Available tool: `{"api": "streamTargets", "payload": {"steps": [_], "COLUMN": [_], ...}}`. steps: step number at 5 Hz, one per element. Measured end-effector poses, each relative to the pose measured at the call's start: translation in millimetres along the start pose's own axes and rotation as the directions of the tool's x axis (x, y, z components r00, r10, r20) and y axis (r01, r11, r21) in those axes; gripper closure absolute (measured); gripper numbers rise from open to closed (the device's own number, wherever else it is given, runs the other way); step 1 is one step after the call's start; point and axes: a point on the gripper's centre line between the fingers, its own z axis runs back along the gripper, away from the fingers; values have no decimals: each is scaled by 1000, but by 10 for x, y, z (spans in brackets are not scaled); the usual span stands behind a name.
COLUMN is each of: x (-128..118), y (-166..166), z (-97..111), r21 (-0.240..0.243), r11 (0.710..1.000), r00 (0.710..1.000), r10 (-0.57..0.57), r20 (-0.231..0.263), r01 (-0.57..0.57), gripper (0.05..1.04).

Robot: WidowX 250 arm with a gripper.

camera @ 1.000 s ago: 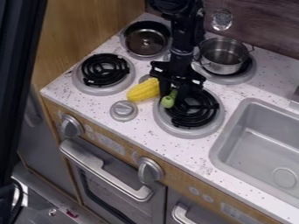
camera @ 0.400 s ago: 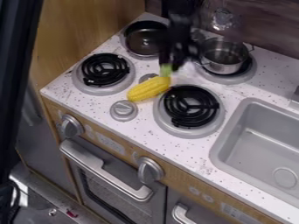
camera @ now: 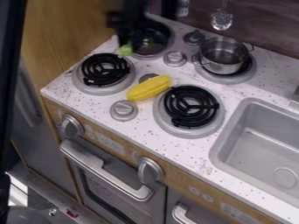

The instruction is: Put the light green spatula to the lower left side of the stove burner

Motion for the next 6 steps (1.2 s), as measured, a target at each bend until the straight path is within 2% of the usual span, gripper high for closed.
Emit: {"api": "streamTargets", "payload": {"steps": [2, 3, 4, 5, 6], "x": [-272, -257, -181, -196, -271], "y": [599, 654, 524, 386, 145], "z": [-413, -481, -532, -528, -345], "r21": [29, 17, -39, -58, -69], "r11": [995, 992, 993, 997, 997], "r00": [995, 992, 994, 998, 999], "r10": [100, 127, 109, 58, -36], "r20": [-28, -27, -16, 5, 19], "r01": [-99, -127, -109, -57, 37], "gripper": [765, 721, 539, 233, 77]}}
